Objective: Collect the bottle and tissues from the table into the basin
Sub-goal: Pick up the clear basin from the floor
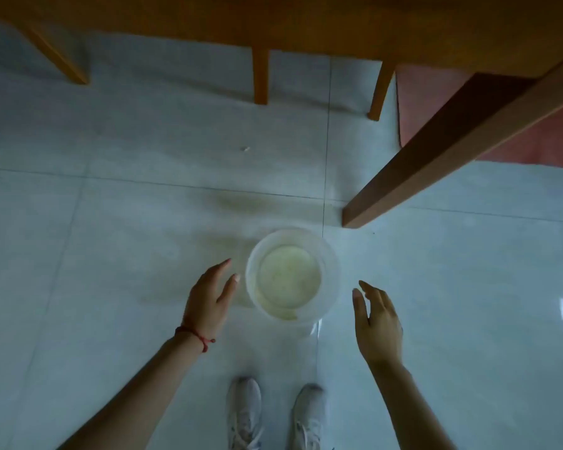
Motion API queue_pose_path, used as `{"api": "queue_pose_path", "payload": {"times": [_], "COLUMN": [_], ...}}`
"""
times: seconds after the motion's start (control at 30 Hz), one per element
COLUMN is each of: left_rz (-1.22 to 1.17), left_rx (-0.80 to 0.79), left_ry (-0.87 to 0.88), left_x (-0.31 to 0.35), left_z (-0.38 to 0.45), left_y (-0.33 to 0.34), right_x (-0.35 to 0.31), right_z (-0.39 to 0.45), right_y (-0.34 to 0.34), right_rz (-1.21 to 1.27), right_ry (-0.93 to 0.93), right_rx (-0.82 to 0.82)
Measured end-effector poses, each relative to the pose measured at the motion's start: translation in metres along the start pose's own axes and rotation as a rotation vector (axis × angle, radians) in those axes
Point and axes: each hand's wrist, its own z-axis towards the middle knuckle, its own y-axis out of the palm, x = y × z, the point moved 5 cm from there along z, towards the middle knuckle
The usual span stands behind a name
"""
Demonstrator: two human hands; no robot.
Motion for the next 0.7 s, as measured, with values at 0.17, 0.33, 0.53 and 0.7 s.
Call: {"api": "queue_pose_path", "payload": {"times": [0.17, 0.33, 0.53, 0.7], "left_rz": [-0.085, -0.115, -0.147, -0.237], "left_rx": [0.028, 0.085, 0.08, 0.086], "left_ry": [-0.124, -0.2, -0.258, -0.324], "left_x": [-0.04, -0.07, -0.098, -0.118], "left_z": [0.033, 0.055, 0.07, 0.083], "left_y": [0.039, 0.072, 0.103, 0.12], "right_x": [0.036, 0.062, 0.085, 0.096], "right_z": [0.03, 0.055, 0.075, 0.087], "right_y": [0.043, 0.085, 0.116, 0.13], "right_rz": [0.101, 0.135, 0.131, 0.187], "right_ry": [0.08, 0.111, 0.122, 0.123], "right_rx": [0.065, 0.07, 0.081, 0.058]}}
